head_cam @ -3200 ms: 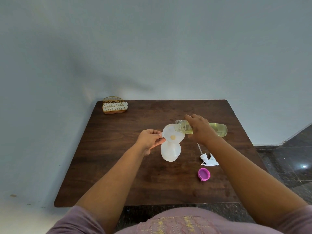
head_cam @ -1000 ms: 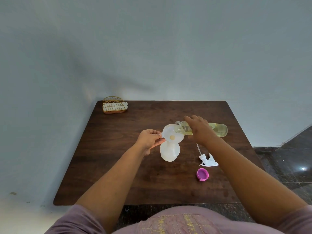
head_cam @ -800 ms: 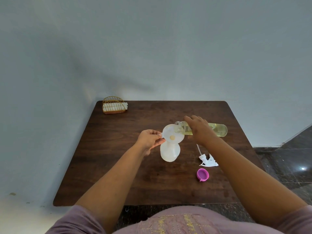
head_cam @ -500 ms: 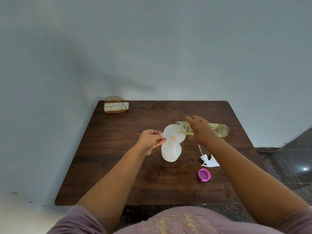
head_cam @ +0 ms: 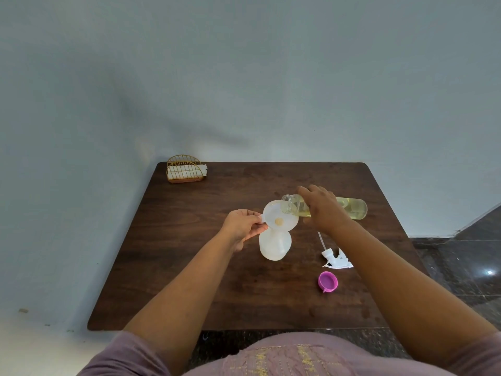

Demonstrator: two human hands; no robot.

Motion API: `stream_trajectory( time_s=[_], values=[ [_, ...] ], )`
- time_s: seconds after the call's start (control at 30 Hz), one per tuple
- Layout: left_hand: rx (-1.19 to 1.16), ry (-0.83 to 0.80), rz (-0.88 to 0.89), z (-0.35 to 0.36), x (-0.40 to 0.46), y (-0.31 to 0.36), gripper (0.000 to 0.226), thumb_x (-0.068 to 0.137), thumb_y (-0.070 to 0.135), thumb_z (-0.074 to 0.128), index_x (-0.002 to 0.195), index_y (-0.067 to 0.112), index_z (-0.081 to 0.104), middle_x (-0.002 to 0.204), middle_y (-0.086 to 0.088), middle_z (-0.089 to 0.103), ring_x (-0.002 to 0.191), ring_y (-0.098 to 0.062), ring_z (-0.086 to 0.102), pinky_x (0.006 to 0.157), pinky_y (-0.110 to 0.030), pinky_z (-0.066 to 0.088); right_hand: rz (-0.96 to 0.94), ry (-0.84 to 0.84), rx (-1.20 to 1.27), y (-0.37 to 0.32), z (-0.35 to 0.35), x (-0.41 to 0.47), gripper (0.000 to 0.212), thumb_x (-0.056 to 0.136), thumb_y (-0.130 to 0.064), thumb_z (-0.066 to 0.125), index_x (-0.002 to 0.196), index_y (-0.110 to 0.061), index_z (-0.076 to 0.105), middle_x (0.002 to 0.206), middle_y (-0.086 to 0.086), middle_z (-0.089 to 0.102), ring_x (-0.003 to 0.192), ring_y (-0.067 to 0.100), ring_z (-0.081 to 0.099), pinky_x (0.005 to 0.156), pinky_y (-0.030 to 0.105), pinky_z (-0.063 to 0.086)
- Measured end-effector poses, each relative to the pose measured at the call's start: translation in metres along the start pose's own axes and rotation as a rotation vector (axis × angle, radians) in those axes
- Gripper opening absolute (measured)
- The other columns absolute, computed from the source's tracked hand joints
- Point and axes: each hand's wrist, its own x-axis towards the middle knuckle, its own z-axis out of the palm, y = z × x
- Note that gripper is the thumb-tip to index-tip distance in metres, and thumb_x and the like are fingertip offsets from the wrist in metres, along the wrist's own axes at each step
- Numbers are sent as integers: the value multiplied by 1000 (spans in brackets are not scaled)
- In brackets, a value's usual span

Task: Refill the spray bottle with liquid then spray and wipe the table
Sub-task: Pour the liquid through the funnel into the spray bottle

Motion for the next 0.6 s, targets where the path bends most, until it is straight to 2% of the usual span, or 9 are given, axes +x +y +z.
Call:
stream_trajectory(
  time_s=[0.37, 0.6],
  values=[
    [0, -5, 11, -1, 0, 0, 8, 92, -1, 60, 98, -1, 64, 105, -19, 70, 96, -24, 71, 87, -37, 59, 6, -13, 0, 1, -1, -1, 64, 71, -14, 74, 129, -16, 47, 101, 4, 53, 101, 24, 52, 92, 37, 40],
    [-7, -12, 9, -1, 0, 0, 12, 92, 0, 61, 103, -2, 64, 106, -19, 70, 96, -23, 71, 83, -33, 60, 5, -23, -13, 1, -1, -2, 64, 72, -14, 73, 130, -17, 45, 101, 4, 52, 101, 24, 52, 93, 37, 40]
  ],
)
